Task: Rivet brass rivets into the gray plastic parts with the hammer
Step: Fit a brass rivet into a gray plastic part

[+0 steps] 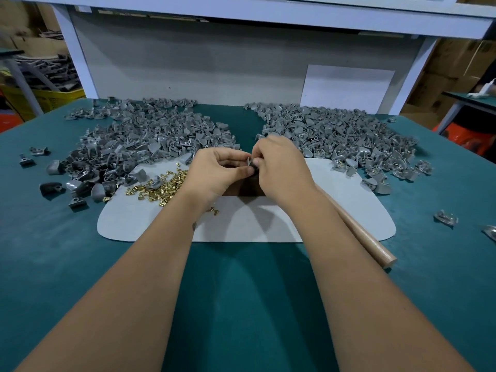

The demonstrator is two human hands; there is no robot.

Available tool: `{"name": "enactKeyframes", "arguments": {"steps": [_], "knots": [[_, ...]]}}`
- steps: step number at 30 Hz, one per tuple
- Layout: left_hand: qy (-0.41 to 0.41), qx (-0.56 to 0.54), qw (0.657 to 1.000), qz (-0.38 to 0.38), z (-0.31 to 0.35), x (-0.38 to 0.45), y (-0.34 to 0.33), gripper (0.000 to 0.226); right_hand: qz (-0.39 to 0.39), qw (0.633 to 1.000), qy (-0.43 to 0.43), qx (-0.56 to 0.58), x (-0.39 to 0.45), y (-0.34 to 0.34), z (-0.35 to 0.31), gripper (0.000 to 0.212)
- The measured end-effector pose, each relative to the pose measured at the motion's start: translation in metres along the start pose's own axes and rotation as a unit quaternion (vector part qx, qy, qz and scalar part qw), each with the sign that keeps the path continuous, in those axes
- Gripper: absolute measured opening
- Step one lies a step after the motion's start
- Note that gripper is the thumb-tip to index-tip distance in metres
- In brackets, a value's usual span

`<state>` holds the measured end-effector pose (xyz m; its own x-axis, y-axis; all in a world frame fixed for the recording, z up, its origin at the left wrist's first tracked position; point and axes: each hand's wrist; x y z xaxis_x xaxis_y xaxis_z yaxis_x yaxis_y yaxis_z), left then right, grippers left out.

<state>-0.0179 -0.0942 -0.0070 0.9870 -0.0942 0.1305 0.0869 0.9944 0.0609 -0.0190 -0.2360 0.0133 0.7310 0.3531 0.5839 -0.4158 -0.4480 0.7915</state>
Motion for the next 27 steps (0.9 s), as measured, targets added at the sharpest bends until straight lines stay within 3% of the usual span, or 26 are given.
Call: {"name": "enactKeyframes", "arguments": {"steps": [5,11,15,19,27], "knots": [[-0.007,-0.005,1.0,0.0,-0.002,0.001,0.0,0.024,-0.033,0.999,-0.041,0.01,0.007,0.003,-0.002,0.014],[-0.014,0.015,1.0,0.012,-0.003,0.0,0.0,0.023,0.042,0.982,-0.137,0.124,-0.002,-0.003,-0.003,0.021],[0.006,-0.001,1.0,0.015,-0.003,0.001,-0.001,0.019,0.072,0.959,-0.159,0.222,-0.009,-0.003,-0.001,0.011],[0.005,-0.029,0.999,0.024,-0.002,0.003,0.0,0.012,0.128,0.894,-0.225,0.364,-0.006,0.003,0.001,0.025],[-0.02,-0.055,0.998,0.002,0.0,0.002,0.002,0.013,0.093,0.973,-0.095,0.191,-0.01,-0.004,-0.008,0.029]]}}
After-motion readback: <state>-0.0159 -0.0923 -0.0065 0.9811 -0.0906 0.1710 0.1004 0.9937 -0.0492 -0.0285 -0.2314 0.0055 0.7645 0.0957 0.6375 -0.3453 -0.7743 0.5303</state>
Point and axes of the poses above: each hand's wrist, its own x-axis towards the middle knuckle, its own y-axis out of the back of the hand, z = x × y, and after that the axes turned 7 degrees about y, right-handed
